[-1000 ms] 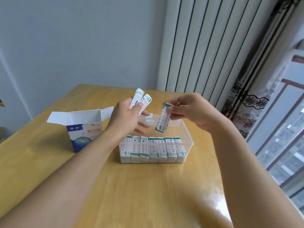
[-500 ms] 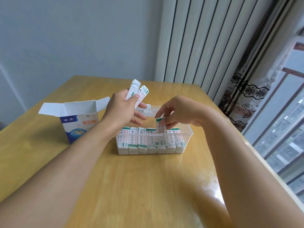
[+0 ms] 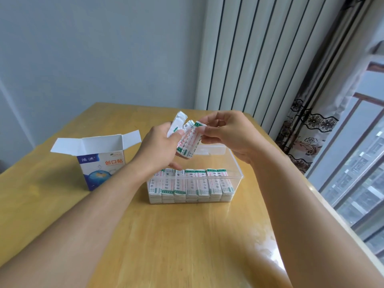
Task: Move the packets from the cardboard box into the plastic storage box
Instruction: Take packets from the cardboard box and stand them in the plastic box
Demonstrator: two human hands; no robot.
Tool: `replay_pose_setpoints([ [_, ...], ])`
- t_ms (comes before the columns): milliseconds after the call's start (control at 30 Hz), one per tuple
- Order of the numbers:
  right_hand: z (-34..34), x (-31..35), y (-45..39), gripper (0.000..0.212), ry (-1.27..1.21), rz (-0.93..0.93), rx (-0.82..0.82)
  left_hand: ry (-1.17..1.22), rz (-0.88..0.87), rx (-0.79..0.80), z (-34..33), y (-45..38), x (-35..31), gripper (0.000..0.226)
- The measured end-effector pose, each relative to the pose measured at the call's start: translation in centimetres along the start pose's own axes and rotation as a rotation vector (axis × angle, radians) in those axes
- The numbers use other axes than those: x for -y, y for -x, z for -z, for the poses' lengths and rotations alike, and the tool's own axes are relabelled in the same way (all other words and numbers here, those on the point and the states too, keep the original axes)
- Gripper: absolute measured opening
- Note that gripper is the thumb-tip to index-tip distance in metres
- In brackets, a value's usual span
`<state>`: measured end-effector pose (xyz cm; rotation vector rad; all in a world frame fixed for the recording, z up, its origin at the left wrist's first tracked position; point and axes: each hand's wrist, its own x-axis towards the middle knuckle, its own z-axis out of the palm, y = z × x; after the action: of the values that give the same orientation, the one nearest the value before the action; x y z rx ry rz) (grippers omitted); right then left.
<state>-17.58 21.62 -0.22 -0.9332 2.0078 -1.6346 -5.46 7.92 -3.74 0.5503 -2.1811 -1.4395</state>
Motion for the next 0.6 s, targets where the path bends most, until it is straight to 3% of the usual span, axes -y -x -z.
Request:
replay_pose_setpoints([
  [167,-0.94,-0.42,-0.18,0.009,-0.084,0.012,-0.062,0.204,0.059,0.076,-0.13,0.20,-0.18,0.020],
  [600,-0.96,-0.79,-0.28,0.019,-0.104,0.005,-0.085,0.279,0.098,0.088,-0.19,0.00,0.23,0.022],
])
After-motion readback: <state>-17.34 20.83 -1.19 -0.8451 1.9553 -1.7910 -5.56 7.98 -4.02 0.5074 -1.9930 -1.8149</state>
